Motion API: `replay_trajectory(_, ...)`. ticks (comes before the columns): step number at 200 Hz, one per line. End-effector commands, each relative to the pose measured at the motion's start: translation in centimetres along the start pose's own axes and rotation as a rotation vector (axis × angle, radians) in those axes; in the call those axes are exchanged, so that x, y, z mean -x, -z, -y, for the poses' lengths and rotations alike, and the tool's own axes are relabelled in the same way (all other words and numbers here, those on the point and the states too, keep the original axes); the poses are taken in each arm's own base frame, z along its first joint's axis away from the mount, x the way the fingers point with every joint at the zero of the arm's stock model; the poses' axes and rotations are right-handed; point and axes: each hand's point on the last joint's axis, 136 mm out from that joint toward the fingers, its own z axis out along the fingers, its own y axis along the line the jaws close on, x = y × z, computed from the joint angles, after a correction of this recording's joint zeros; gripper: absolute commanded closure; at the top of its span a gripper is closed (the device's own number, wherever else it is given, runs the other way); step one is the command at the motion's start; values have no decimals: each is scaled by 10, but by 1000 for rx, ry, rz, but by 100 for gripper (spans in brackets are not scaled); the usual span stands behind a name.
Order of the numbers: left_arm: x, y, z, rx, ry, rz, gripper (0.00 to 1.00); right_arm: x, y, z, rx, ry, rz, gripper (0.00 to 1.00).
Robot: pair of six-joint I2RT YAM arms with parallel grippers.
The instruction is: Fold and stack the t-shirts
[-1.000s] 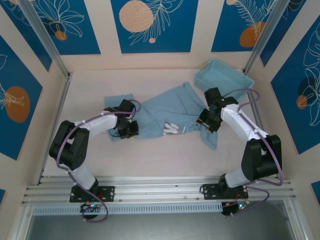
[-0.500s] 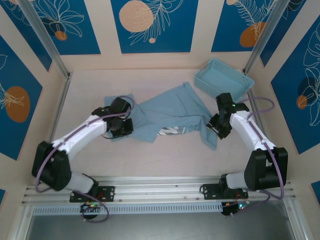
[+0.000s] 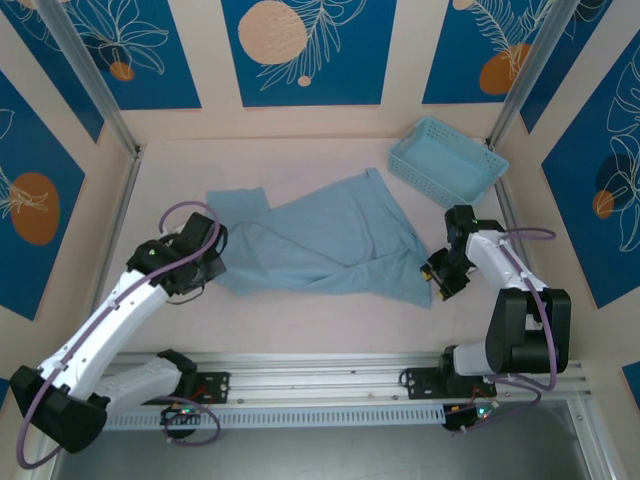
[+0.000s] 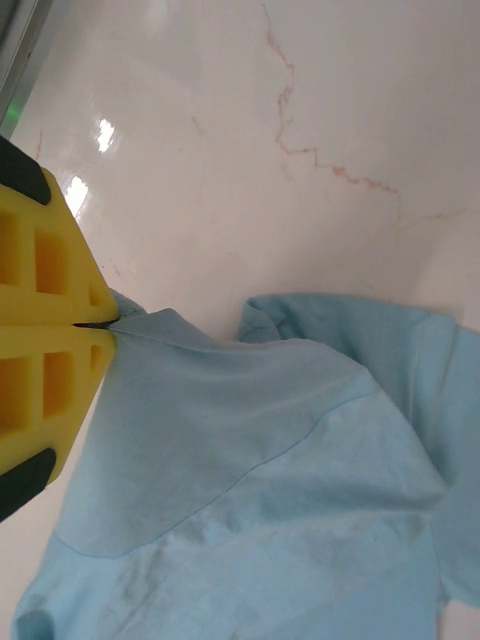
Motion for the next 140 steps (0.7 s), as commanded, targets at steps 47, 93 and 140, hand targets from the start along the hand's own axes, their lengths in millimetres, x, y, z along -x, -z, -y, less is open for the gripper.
replay_trajectory(47,0,-5,-6,58,-11,2,100,-37,-11,33,-66,-7,-105,56)
replay_trajectory(93,-2,-9,-3,51,-18,-10,100,-13,-26,3,-28,70,-73,64)
replay_trajectory(140,6,-2,-9,82,-43,30,100,24,-20,-24,-44,241,54,65)
